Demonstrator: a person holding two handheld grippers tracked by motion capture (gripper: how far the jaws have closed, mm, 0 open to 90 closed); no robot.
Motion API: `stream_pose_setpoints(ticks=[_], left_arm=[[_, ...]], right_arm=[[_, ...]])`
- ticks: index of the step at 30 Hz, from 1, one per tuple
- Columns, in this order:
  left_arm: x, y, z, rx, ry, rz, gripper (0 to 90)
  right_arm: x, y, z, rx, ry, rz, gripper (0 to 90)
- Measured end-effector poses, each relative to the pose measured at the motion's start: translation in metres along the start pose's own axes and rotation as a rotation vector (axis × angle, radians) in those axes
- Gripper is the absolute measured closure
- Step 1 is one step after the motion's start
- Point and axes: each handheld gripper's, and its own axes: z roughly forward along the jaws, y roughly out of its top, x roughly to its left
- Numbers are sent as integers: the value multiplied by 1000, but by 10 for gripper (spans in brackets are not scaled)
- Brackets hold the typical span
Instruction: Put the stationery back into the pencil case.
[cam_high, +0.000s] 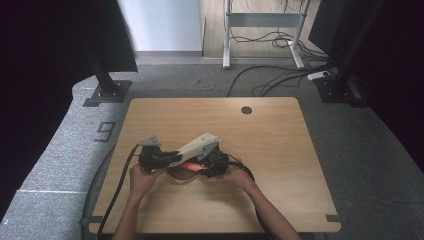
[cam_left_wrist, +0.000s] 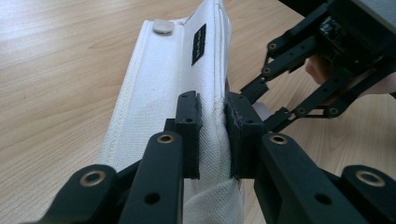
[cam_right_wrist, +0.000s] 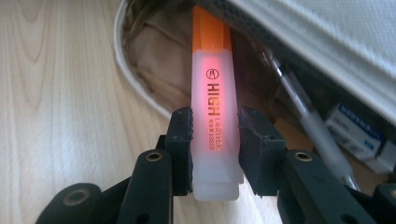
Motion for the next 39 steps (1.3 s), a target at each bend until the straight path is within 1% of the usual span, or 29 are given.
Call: stream_pose_setpoints(ticks=[2, 3, 8, 11, 12, 13, 14, 16, 17, 18, 19, 24, 28, 29, 31, 32, 33, 34, 35, 38, 39], left_arm=[[0, 0, 0, 0, -1, 0, 764], [0, 0, 0, 1, -3, 0, 764], [0, 0, 1, 3, -4, 0, 764], [0, 0, 1, 5, -4, 0, 763], [0, 0, 1, 5, -4, 0, 764], [0, 0, 1, 6, -4, 0, 763], [0, 0, 1, 6, -4, 0, 763], [0, 0, 1, 7, -4, 0, 763], [0, 0, 1, 6, -4, 0, 763], [0, 0, 1, 6, -4, 0, 763], [0, 0, 1, 7, -5, 0, 763], [0, 0, 1, 7, -5, -1, 763], [0, 0, 1, 7, -5, -1, 762], [0, -1, 1, 8, -6, -3, 762], [0, -1, 1, 8, -7, -2, 762], [0, -1, 1, 9, -6, -2, 762], [0, -1, 1, 9, -6, -1, 761], [0, -1, 2, 8, -6, -3, 761], [0, -1, 2, 7, -7, -4, 761], [-1, -1, 2, 10, -6, -1, 760], [-1, -1, 2, 12, -6, 0, 760]], right_arm=[[-2, 3, 3, -1, -1, 0, 650], [-2, 6, 7, 5, -4, -8, 649], [-4, 10, 15, 12, -6, -13, 649], [-6, 12, 23, 12, -6, -6, 642], [-6, 12, 23, 12, -6, -6, 642], [-8, 12, 24, 10, -4, 13, 625], [-8, 12, 24, 10, -4, 13, 625], [-9, 12, 24, 13, -19, 14, 564], [-10, 10, 23, 20, -30, 22, 518], [-10, 10, 23, 20, -30, 22, 518], [-9, 8, 20, 24, -40, 27, 491], [-8, 1, 11, 15, -72, 58, 483], [-7, -5, 6, 22, -83, 66, 507], [-6, -9, 3, 25, -98, 77, 538], [-7, -11, 2, 24, -95, 85, 555], [-7, -13, 2, 24, -92, 93, 576], [-6, -15, 1, 26, -93, 95, 618], [-6, -15, 1, 26, -93, 95, 618], [-4, -16, 1, 21, -95, 101, 649], [-5, -15, 1, 13, -104, 110, 657], [-6, -14, 2, 4, -104, 117, 708]])
